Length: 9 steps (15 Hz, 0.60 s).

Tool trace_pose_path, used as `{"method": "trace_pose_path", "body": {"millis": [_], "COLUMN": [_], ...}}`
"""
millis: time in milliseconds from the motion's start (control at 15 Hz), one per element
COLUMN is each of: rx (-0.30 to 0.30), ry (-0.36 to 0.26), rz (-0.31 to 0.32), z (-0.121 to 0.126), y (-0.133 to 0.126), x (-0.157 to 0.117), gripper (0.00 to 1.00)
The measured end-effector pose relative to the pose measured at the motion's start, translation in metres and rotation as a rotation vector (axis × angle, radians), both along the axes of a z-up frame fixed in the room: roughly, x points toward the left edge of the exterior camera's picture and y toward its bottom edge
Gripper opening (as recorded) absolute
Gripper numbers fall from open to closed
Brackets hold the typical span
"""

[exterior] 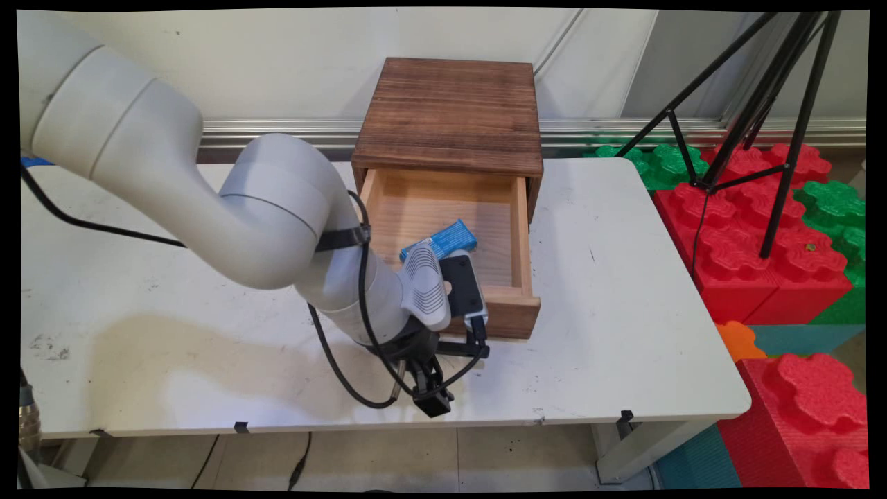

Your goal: Open the drawer

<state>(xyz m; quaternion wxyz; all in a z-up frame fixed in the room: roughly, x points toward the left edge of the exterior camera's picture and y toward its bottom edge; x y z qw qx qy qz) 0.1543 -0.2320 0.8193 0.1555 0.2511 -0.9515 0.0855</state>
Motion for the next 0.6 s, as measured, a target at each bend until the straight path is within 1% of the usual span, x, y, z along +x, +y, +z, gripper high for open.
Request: {"method": "trace_pose_path", "body": {"millis": [600], "rx": [-0.004], "ry": [0.005], "rz": [0.000], "z": [0.004], "y": [0.013], "x": [-0.002], "gripper": [1.00]}}
